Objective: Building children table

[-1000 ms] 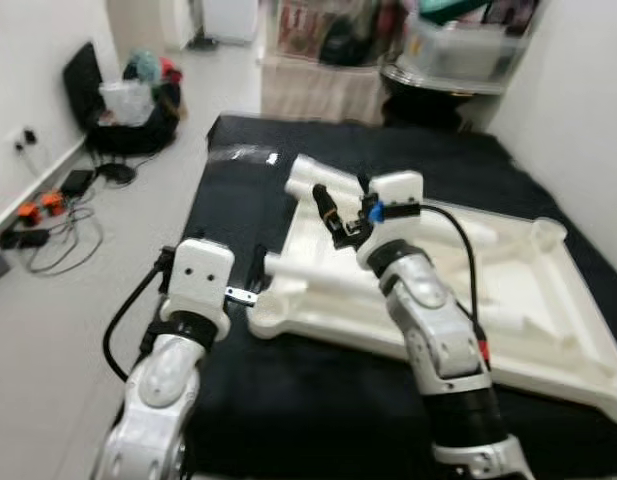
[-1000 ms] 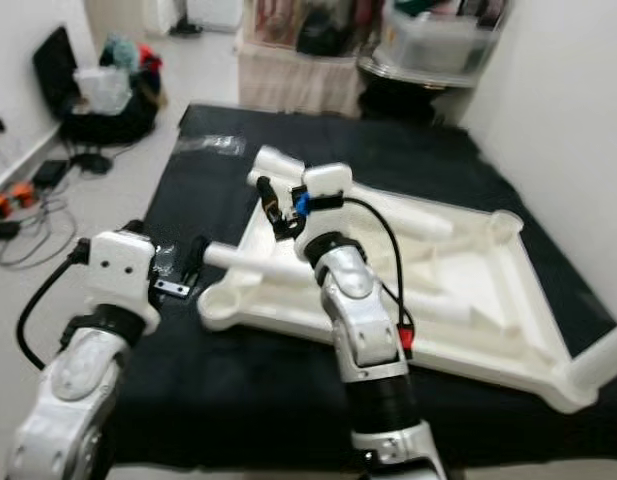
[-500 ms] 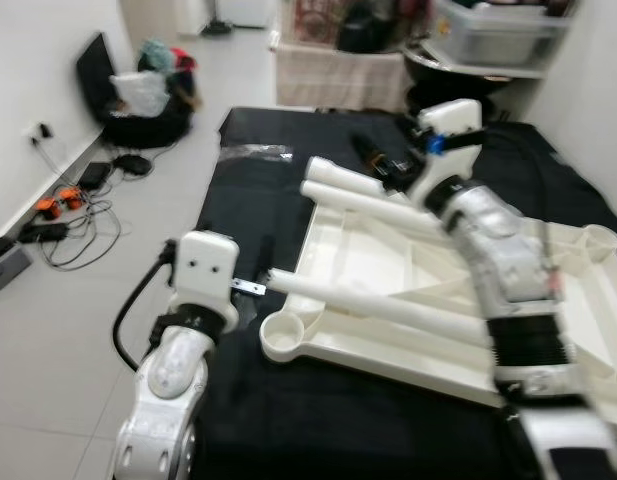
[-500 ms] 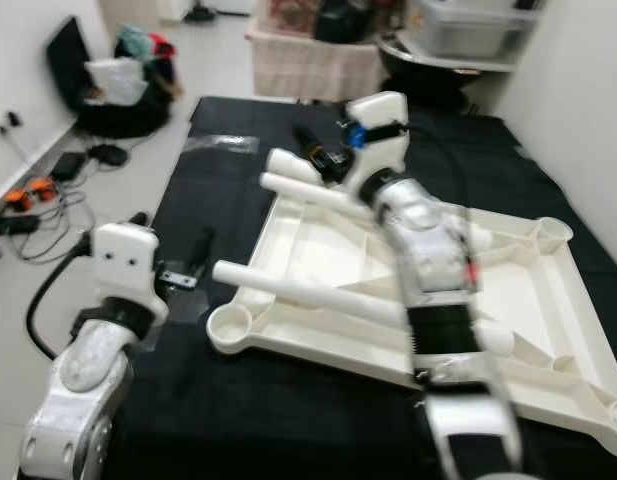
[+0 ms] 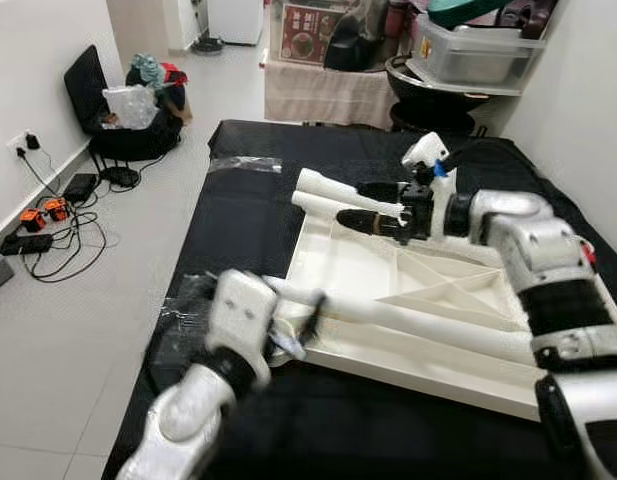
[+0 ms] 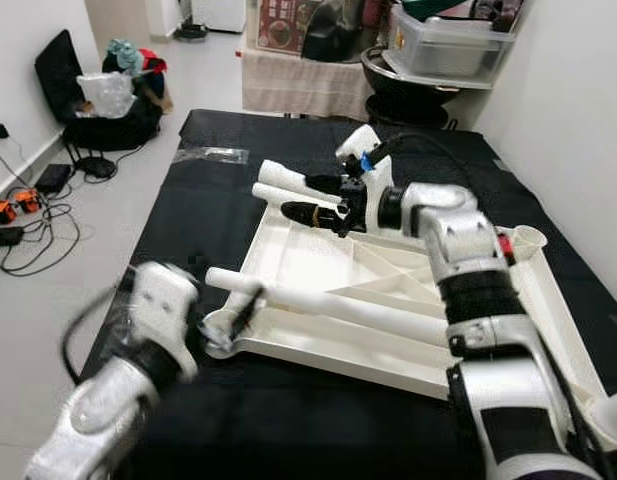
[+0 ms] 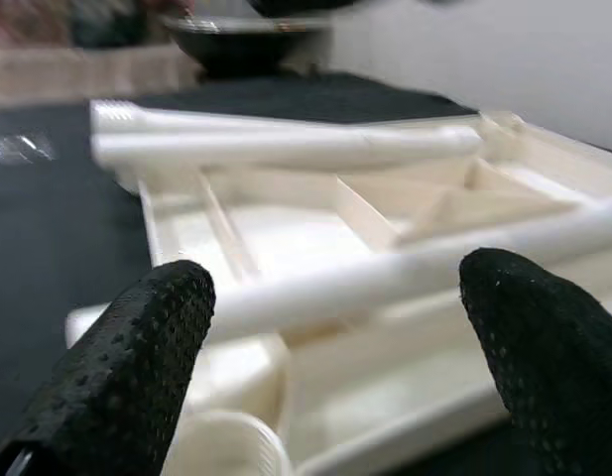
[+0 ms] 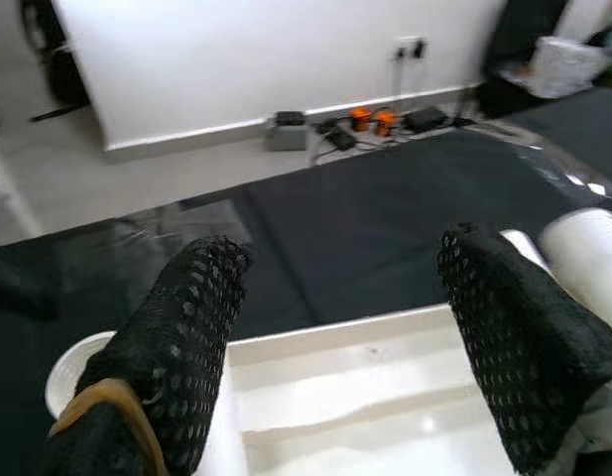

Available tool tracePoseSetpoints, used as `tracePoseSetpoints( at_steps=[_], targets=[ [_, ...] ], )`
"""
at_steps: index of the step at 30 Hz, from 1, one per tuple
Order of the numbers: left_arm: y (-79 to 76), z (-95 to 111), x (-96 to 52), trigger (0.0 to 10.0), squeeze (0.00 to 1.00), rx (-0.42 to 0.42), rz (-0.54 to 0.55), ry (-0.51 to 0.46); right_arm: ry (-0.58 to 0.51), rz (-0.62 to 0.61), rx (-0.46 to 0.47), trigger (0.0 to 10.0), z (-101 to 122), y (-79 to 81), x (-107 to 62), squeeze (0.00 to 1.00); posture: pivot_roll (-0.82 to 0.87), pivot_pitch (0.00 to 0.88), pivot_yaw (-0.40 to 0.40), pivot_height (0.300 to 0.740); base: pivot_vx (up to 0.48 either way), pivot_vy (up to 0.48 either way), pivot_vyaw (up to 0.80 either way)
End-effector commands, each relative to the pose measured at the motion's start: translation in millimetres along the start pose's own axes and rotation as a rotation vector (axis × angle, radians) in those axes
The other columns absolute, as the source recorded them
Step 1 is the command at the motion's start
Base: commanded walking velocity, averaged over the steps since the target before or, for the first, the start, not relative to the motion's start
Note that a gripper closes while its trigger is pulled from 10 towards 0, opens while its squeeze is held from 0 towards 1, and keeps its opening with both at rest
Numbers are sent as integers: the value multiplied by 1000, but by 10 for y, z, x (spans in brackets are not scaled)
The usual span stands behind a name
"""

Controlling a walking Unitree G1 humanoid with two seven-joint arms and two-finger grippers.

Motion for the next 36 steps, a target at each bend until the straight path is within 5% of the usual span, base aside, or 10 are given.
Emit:
tracePoseSetpoints(
  at_steps=[1,3,6,21,36],
  targets=[
    [-109,-109,-43,10000,0,-24,-61,49,19,73,-17,10000,31,66,38,0,67,83,-105,740,0,0,0],
    [-299,-289,-152,10000,0,-61,-157,118,33,245,28,10000,91,273,194,0,62,88,-103,740,0,0,0],
    [-383,-368,-208,10000,0,-82,-188,149,128,321,22,10000,-22,385,319,0,54,93,-113,740,0,0,0],
    [-491,-380,-274,10000,0,-100,-248,164,502,232,-133,10000,-580,272,474,0,48,102,-120,740,0,0,0],
    [-494,-372,-269,10000,0,-82,-260,163,527,385,-142,10000,-628,453,441,0,45,100,-117,740,0,0,0]
  ],
)
Point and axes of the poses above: a point about 5 cm out from each wrist's last joint towards the gripper, its own x axis pointing out of the wrist towards the gripper, its own z axis along the axis of the wrist's last joint, y = z × x, the point moved 6 cm from there along x, pointing out of the wrist towards the gripper
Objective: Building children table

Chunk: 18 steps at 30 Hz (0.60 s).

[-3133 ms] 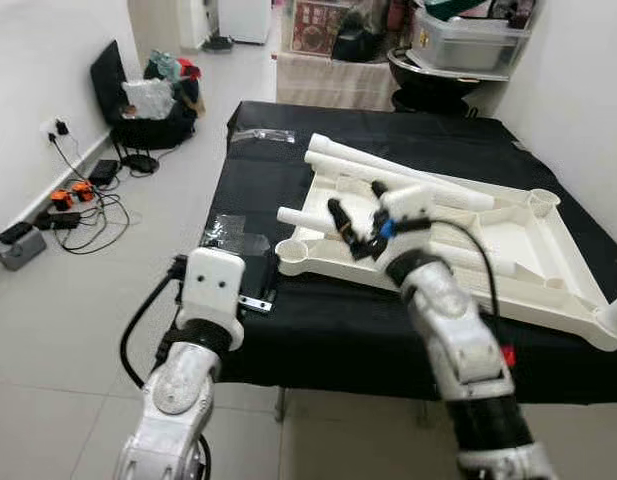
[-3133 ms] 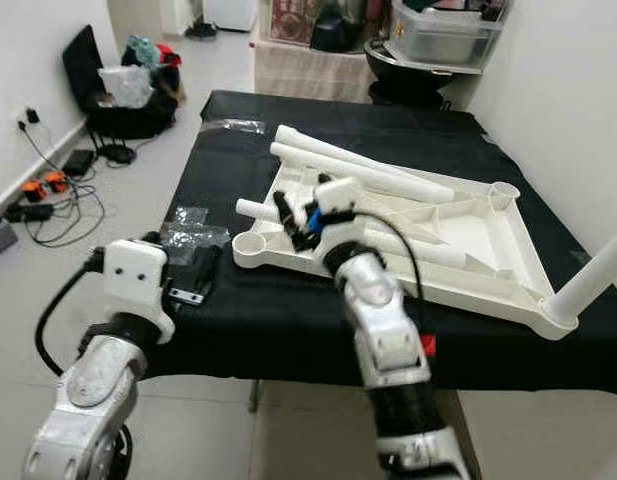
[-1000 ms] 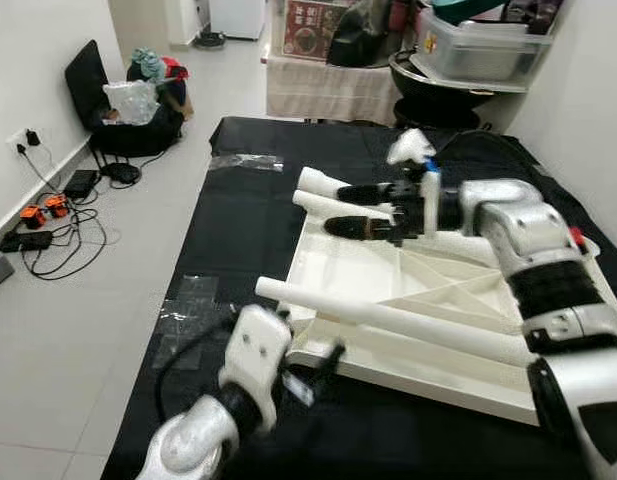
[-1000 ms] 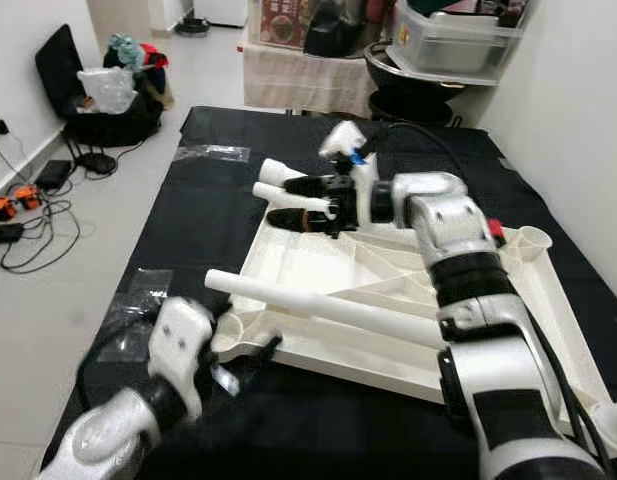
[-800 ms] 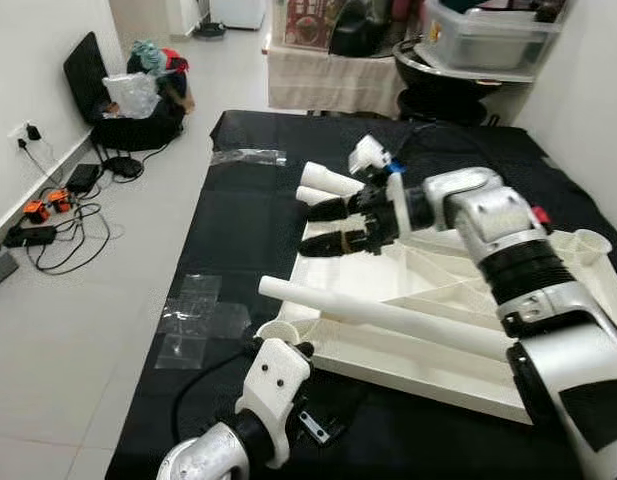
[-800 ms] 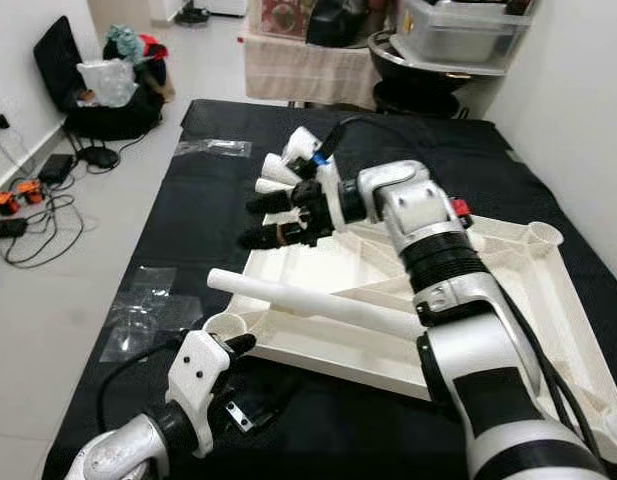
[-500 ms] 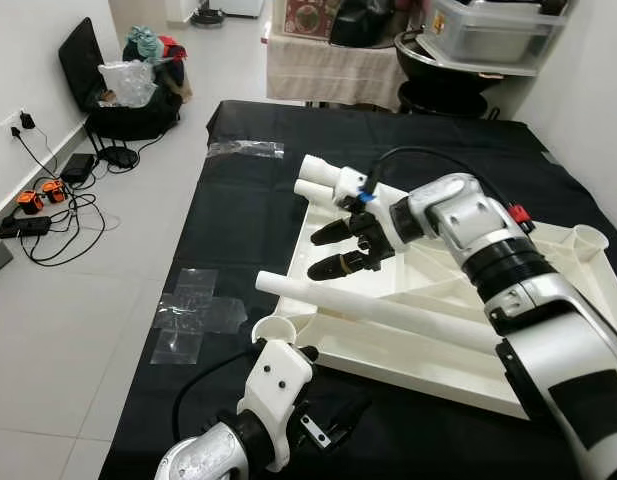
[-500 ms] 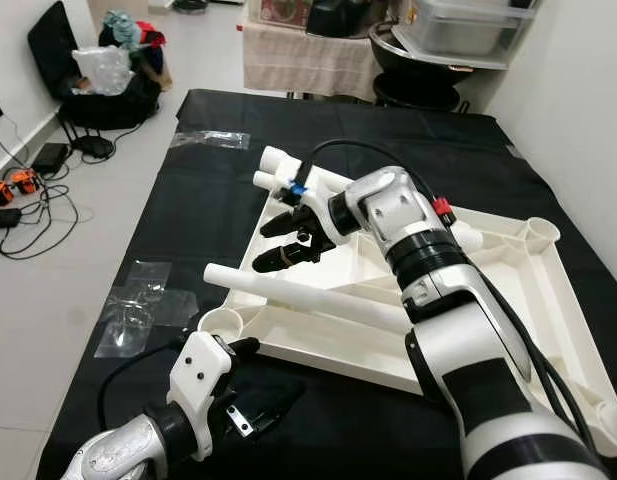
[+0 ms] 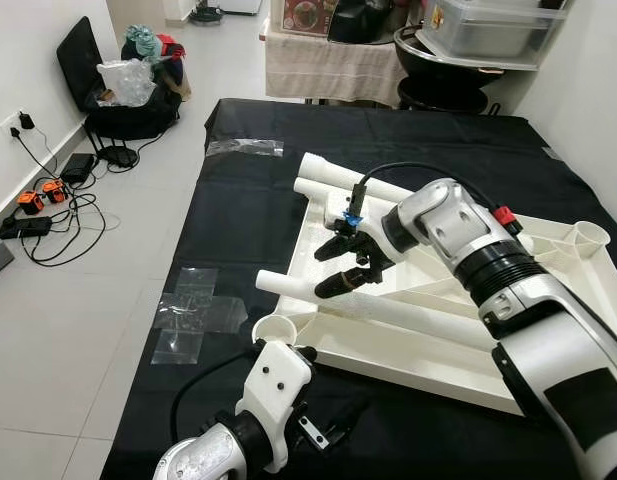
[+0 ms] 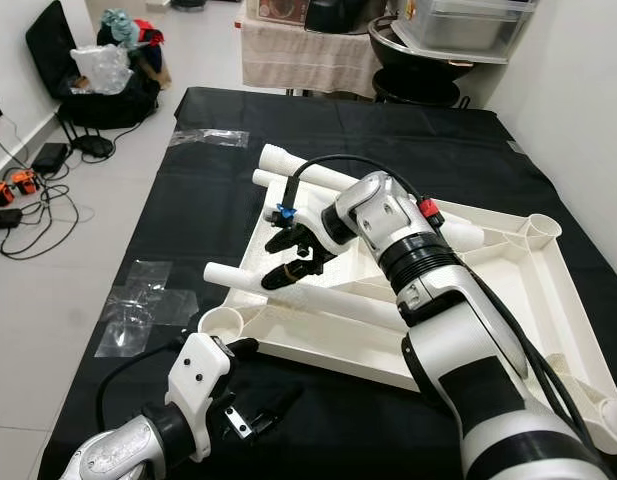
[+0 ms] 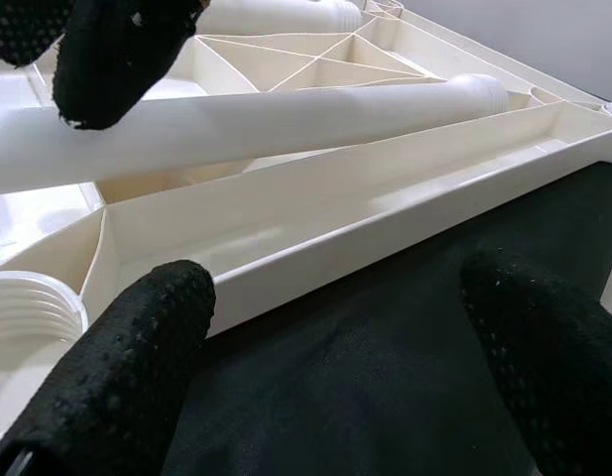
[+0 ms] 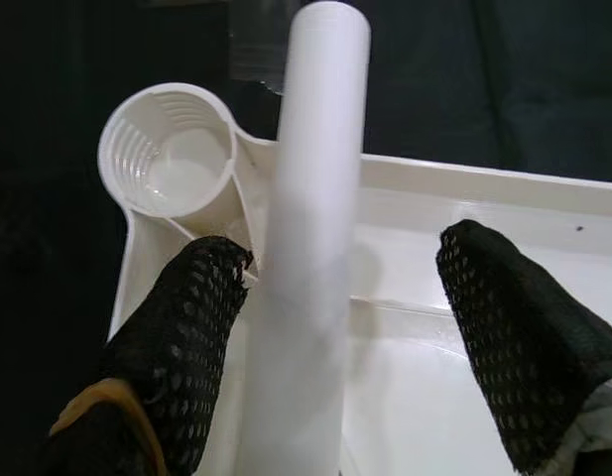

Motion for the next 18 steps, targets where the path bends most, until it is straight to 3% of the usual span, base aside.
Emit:
tracePoseSetpoints(
  at_steps=[1,6,9,13,18],
  targets=[
    [-32,12,-8,10000,0,10,-15,-5,18,23,-21,10000,-25,26,14,0,45,100,-117,740,0,0,0],
    [17,135,22,10000,0,16,15,-53,47,0,-31,10000,-64,8,58,0,47,87,-122,740,0,0,0],
    [99,338,57,10000,0,27,50,-125,82,-17,-20,10000,-129,2,131,0,45,82,-124,740,0,0,0],
    [141,337,66,10000,0,62,68,-120,100,10,-26,10000,-163,45,158,0,44,82,-127,740,0,0,0],
    [146,363,87,10000,0,34,80,-134,131,39,-46,10000,-243,98,180,0,34,82,-135,740,0,0,0]
  ],
)
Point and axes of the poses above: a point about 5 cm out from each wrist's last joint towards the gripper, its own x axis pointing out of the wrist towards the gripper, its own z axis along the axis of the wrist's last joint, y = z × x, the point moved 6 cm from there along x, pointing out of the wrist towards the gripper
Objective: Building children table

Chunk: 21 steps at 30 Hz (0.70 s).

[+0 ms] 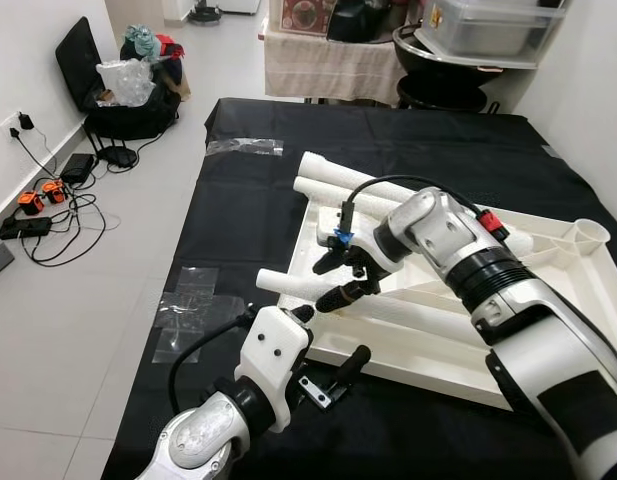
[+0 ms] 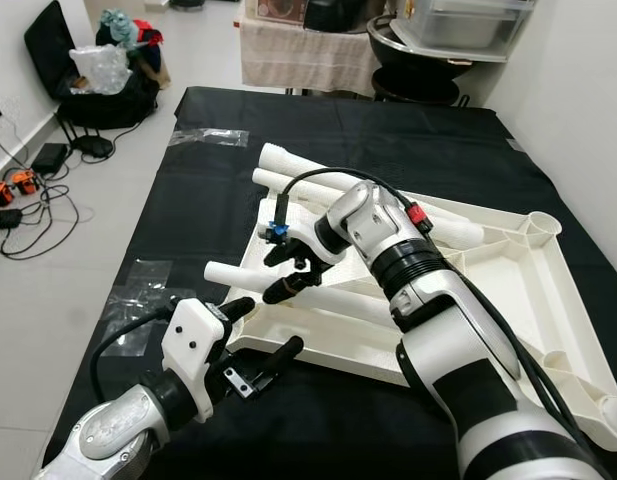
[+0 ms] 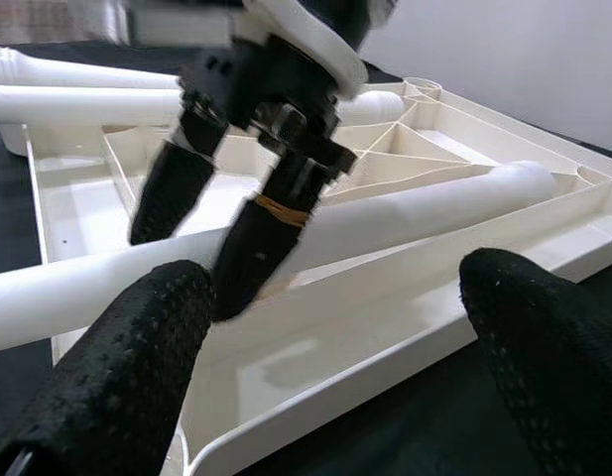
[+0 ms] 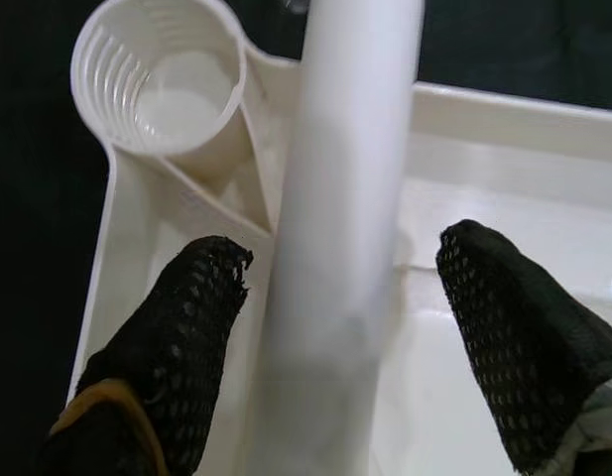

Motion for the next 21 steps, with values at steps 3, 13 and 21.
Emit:
tracePoseSetpoints(
  at_steps=[3,13,21],
  targets=[
    [-30,-10,19,10000,0,-3,-3,-1,32,31,-18,10000,-75,53,21,0,27,87,-141,740,0,0,0],
    [-22,-51,18,10000,0,6,16,12,54,-47,4,0,-96,-55,79,0,26,90,-150,740,0,0,0],
    [51,14,47,10000,0,15,38,-10,22,-82,4,0,-9,-112,69,0,27,90,-145,740,0,0,0]
  ],
)
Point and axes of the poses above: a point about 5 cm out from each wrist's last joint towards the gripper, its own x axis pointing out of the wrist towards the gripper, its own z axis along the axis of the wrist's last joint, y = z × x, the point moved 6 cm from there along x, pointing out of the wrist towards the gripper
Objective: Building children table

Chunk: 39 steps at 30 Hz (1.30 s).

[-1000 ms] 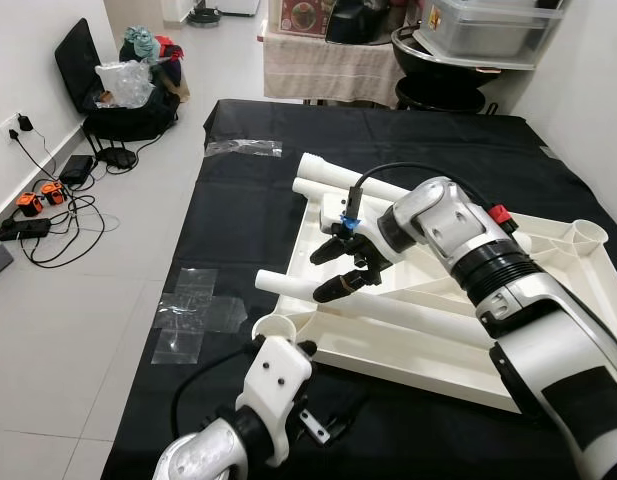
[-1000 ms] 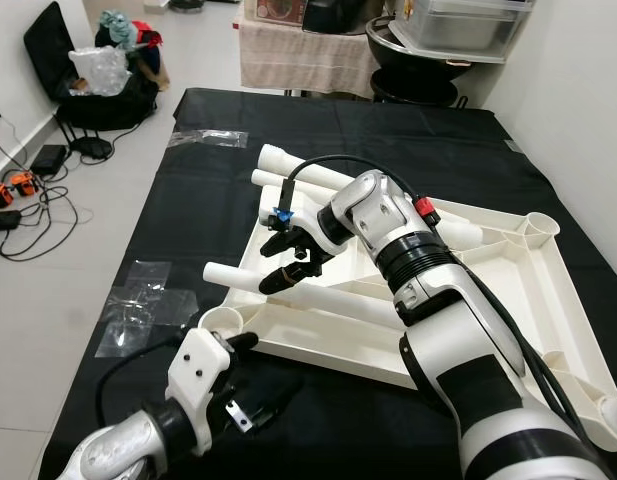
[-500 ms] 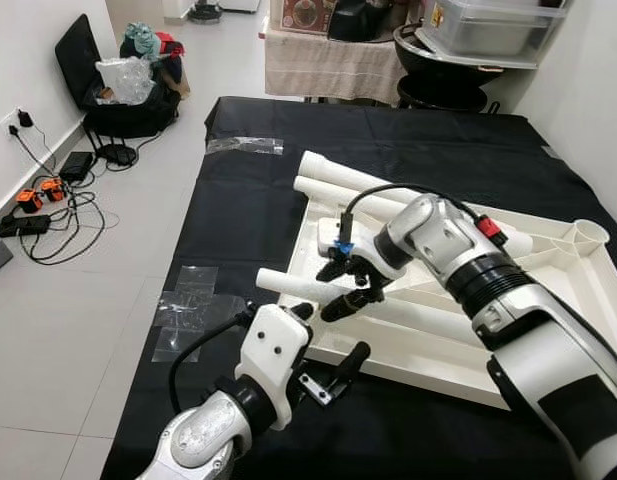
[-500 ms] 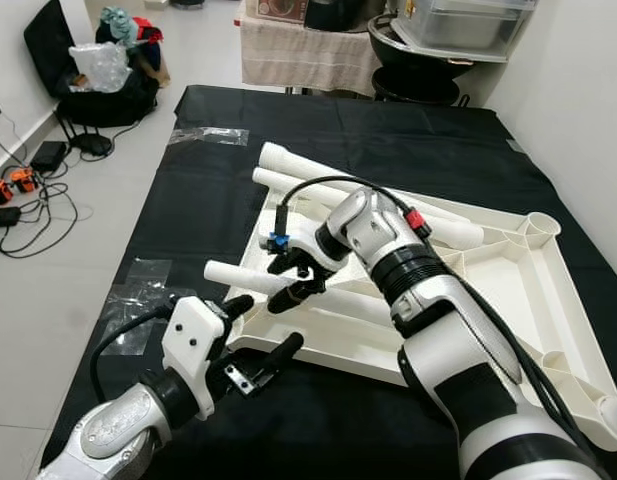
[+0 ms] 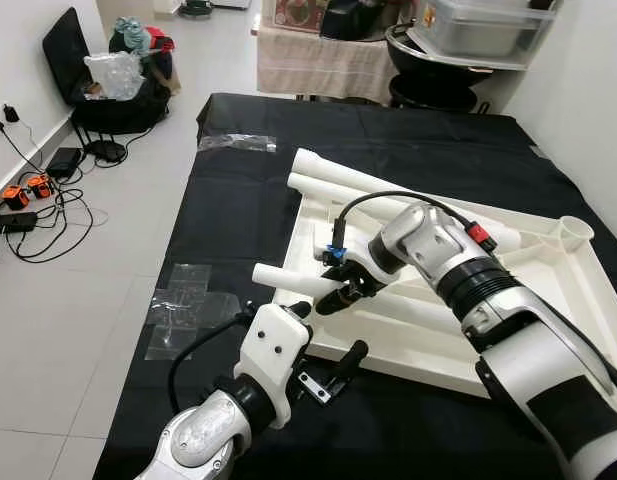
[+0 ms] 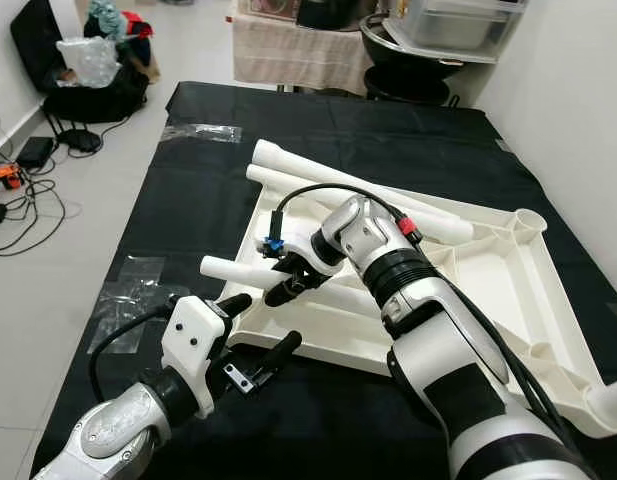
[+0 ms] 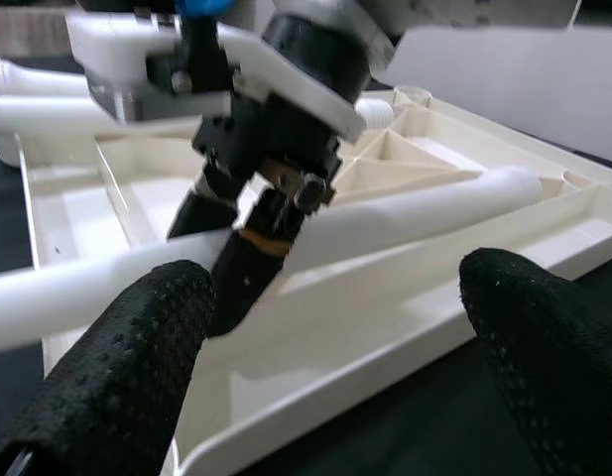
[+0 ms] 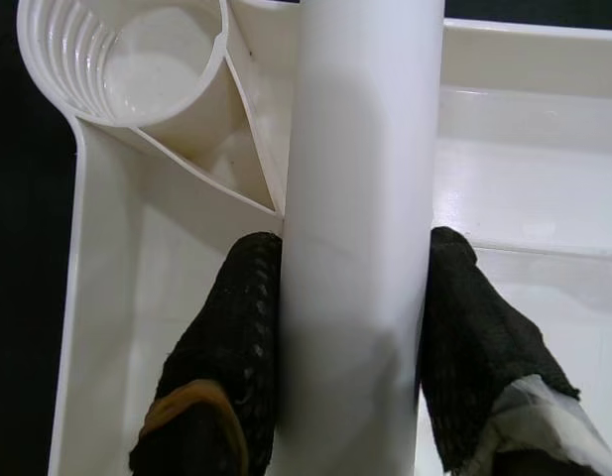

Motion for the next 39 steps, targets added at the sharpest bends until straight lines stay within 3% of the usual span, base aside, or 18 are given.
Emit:
tracePoseSetpoints(
  at_steps=[1,4,6,8,9,10,12,17,18,20,21,22,25,27,29,32,34,39],
  targets=[
    [36,-18,12,10000,0,1,21,3,-28,-32,-23,0,104,-65,-76,0,22,97,-134,740,0,0,0],
    [82,4,13,10000,0,10,42,-4,-73,-53,-13,0,195,-114,-152,0,23,87,-138,740,0,0,0],
    [131,13,20,10000,0,20,56,-8,-164,-129,14,0,391,-266,-352,0,26,84,-137,740,0,0,0],
    [142,14,22,10000,0,22,59,-9,-187,-148,21,0,440,-303,-403,0,26,84,-137,740,0,0,0],
    [154,10,25,10000,0,24,63,-9,-241,-195,35,0,554,-391,-568,0,25,81,-129,740,0,0,0],
    [154,10,25,10000,0,24,63,-9,-241,-195,35,0,554,-391,-568,0,25,81,-129,740,0,0,0],
    [160,13,34,10000,0,26,63,-12,-317,-267,34,0,716,-510,-865,0,26,78,-126,740,0,0,0],
    [170,17,35,10000,0,31,64,-14,-355,-355,3,0,833,-612,-1162,0,28,79,-121,740,0,0,0],
    [186,23,35,10000,0,39,75,-15,-385,-401,-11,0,905,-656,-1312,0,30,74,-120,740,0,0,0],
    [186,23,35,10000,0,39,75,-15,-385,-401,-11,0,905,-656,-1312,0,30,74,-120,740,0,0,0],
    [203,28,38,10000,0,43,85,-18,-421,-445,-9,0,973,-697,-1447,0,31,74,-120,740,0,0,0],
    [203,28,38,10000,0,43,85,-18,-421,-445,-9,0,973,-697,-1447,0,31,74,-120,740,0,0,0],
    [478,197,55,10000,0,127,212,-68,-715,-596,102,0,1332,-819,-2050,0,38,71,-116,740,0,0,0],
    [521,229,55,10000,0,142,232,-78,-757,-611,121,0,1374,-829,-2125,0,38,71,-116,740,0,0,0],
    [748,339,61,10000,0,171,298,-104,-938,-612,220,0,1493,-839,-2335,0,46,68,-113,740,0,0,0],
    [905,415,89,10000,0,182,321,-120,-1035,-549,251,0,1548,-792,-2398,0,53,66,-113,740,0,0,0],
    [990,527,172,10000,0,216,314,-149,-1056,-444,256,0,1549,-714,-2283,0,51,61,-109,740,0,0,0],
    [1023,670,282,10000,16,194,276,-199,-1063,-361,283,0,1546,-662,-2139,0,48,59,-103,740,0,0,0]
  ],
)
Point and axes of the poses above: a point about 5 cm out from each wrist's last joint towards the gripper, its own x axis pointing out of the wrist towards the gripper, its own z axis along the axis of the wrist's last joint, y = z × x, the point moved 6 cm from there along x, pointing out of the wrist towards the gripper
